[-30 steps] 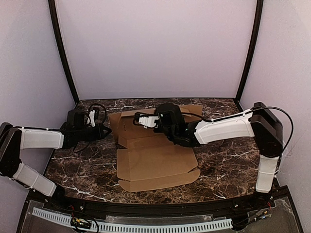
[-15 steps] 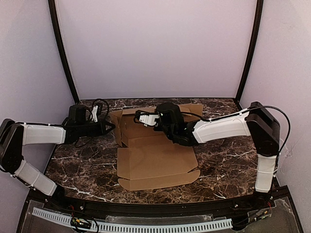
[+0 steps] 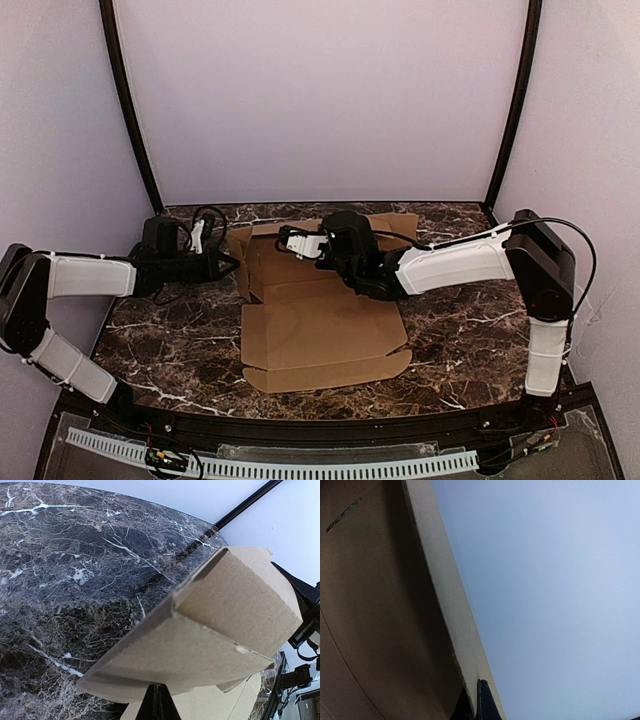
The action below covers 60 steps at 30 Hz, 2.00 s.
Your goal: Fold the paper box
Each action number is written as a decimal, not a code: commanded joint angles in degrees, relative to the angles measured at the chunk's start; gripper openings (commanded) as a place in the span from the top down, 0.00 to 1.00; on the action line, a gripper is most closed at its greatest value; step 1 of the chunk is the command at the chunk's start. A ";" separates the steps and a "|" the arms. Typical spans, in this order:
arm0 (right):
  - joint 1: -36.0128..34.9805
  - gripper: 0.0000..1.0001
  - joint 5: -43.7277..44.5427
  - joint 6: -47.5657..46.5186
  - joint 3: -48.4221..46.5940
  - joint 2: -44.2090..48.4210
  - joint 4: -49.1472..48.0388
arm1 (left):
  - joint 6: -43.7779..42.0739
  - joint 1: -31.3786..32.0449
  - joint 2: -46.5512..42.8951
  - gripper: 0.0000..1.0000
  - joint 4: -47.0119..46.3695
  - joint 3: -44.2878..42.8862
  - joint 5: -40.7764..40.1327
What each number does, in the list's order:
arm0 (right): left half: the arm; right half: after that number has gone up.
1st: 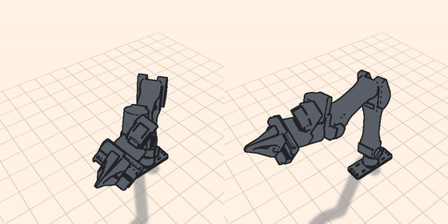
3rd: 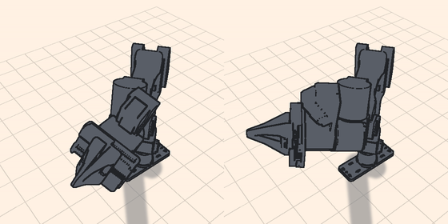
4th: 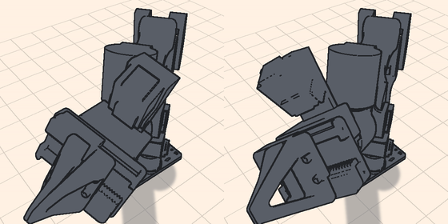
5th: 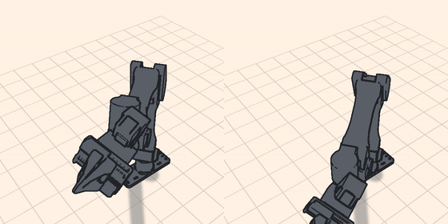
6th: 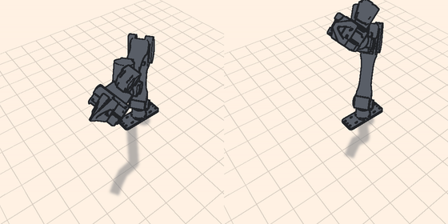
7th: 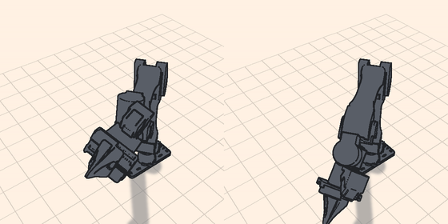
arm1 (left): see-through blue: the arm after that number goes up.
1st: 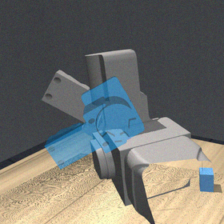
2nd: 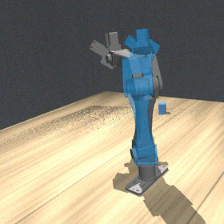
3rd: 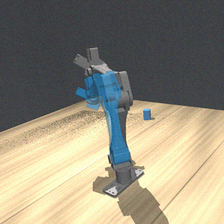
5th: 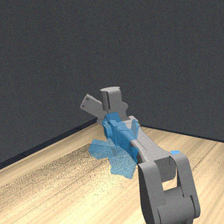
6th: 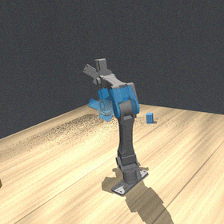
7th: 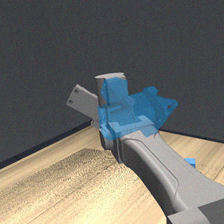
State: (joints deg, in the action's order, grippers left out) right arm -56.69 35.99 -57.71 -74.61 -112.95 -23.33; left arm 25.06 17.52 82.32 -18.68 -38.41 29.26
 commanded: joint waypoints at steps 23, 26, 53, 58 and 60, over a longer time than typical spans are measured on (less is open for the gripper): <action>0.43 1.00 -2.17 7.34 3.16 -2.28 10.62 | -5.51 -5.71 8.61 0.99 1.03 -9.27 -6.24; 0.41 1.00 -2.11 7.50 2.86 -2.39 10.68 | -3.48 -5.70 10.67 0.99 -1.10 -10.05 -0.33; 2.57 1.00 -0.78 9.06 -5.43 -7.85 13.64 | 4.55 -4.97 14.04 0.99 -4.59 -8.24 9.33; 1.32 1.00 0.59 7.01 -0.59 -5.97 7.47 | 4.30 -3.05 13.11 0.99 -4.70 -6.57 7.63; 0.95 1.00 1.54 6.50 0.68 -5.60 5.93 | 4.48 -2.23 12.78 0.99 -4.58 -6.00 7.16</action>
State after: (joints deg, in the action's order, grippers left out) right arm -54.13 36.45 -51.57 -77.43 -118.58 -15.44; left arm 29.19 13.37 96.44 -23.11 -46.28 36.29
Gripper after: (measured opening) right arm 0.005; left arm 0.006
